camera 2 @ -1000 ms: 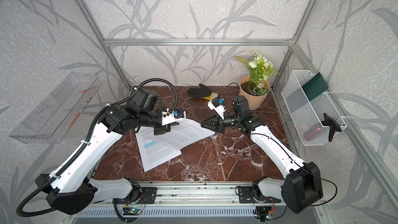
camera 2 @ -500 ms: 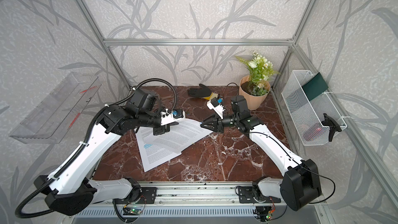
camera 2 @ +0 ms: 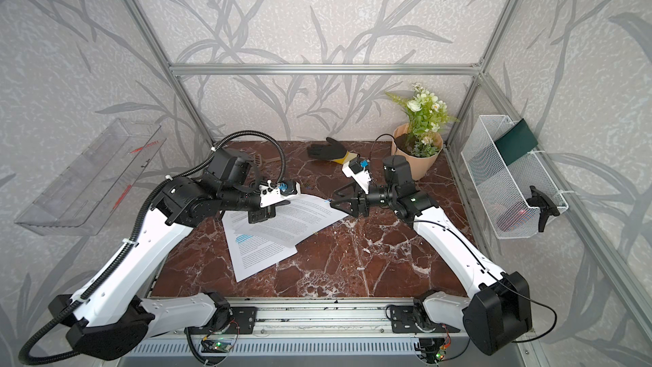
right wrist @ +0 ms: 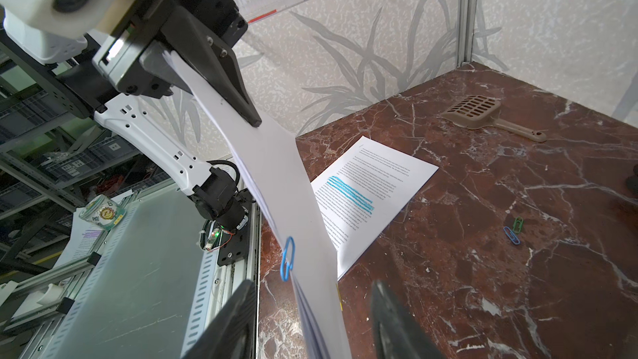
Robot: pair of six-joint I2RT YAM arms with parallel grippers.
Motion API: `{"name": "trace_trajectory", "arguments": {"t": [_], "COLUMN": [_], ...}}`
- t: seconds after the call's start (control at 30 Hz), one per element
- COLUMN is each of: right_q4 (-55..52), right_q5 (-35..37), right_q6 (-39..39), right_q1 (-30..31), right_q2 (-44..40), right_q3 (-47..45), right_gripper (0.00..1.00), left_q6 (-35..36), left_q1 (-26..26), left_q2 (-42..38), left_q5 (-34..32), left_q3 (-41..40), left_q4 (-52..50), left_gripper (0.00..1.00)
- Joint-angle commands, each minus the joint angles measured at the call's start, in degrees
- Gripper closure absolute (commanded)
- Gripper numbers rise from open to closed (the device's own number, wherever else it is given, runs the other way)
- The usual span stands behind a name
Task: Unclip the paperclips from the documents
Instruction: Remove the paper clip from the document.
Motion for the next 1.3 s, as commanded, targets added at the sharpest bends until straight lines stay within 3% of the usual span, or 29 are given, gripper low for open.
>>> {"name": "trace_trajectory", "arguments": {"t": [0.0,0.23,0.4,0.47,0.57,0.7,0.9,1.03,1.27], "right_q4": [4.18,5.84,7.21,7.75,8.07,8.43,9.85,10.72,11.01], "right_q5": [-1.21,-0.79,-1.14,-1.03,-1.21,-1.63,-3.01,-3.4,-4.04], "right_q6": [1.6,1.83,3.38,3.99,4.43,4.56,6.2,7.12,9.18], "right_q1": [0.62,1.7,1.78,1.8,1.76,1.8,1.89,2.59,2.69], "right_q2": [1.3,3.46,3.69,3.44,3.14,2.5,2.39,2.46,2.64], "right_q3": [2.14,2.81,2.59,2.26,1.97,1.81,1.51,1.04,0.54], "right_gripper": [0.45,0.46,0.75,0.81,0.82,0.69,0.67,0.72,0.96], "left_q6": [0.85,0.99,0.85,0.76,0.95,0.85,0.85,0.85,0.85], "left_q1": [0.08,0.07,0.11,0.11,0.09,0.07,0.1,0.11,0.09], "left_q2": [-0.45,-0.5,-0.83,-1.08,-1.33,-1.6,-1.54,-1.56,-1.37], "left_q5": [0.81,0.89,0.71,0.65,0.57,0.59,0.47,0.38,0.2], "left_q3": [-0.09,0.13,-0.18,-0.3,-0.74,-1.1,-1.19,-1.27,-1.14], "left_q4": [0.58,0.44,0.35,0.24,0.15,0.07,0.15,0.28,0.47], "left_gripper": [1.0,1.0,1.0,1.0,1.0,1.0,1.0,1.0,1.0]}}
